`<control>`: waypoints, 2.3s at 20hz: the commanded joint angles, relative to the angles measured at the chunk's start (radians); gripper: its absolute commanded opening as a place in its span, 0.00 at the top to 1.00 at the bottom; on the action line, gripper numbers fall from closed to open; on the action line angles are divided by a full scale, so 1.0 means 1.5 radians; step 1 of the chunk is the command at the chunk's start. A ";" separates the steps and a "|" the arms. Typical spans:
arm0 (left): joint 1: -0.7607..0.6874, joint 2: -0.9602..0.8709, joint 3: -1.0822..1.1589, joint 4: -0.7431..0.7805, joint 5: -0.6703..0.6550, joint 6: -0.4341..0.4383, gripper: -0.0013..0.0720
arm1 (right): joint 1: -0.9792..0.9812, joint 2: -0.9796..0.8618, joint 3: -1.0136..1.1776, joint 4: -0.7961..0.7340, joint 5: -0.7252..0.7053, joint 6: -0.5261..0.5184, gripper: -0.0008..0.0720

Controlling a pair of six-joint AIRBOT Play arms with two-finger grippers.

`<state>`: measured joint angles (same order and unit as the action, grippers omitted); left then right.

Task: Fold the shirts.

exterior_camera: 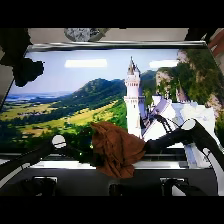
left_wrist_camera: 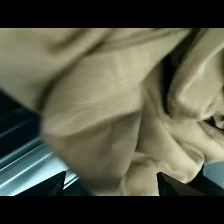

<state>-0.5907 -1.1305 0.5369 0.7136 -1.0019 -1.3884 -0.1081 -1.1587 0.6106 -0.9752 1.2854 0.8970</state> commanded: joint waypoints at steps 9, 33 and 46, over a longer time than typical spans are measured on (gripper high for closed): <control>0.011 -0.006 0.009 0.015 0.080 -0.023 0.95 | -0.001 -0.058 0.007 0.078 -0.030 -0.051 0.93; 0.530 0.336 0.740 0.365 -0.200 -0.112 0.95 | -0.001 0.366 0.661 -0.378 -0.118 0.168 0.93; 0.530 -0.004 0.269 0.245 -0.105 -0.016 0.95 | 0.000 -0.270 0.620 -0.159 -0.106 0.061 0.93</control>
<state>0.2035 -0.9634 0.9695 1.1255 -1.3155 -1.4536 -0.1101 -1.3743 1.5463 -1.3380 1.2507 0.9886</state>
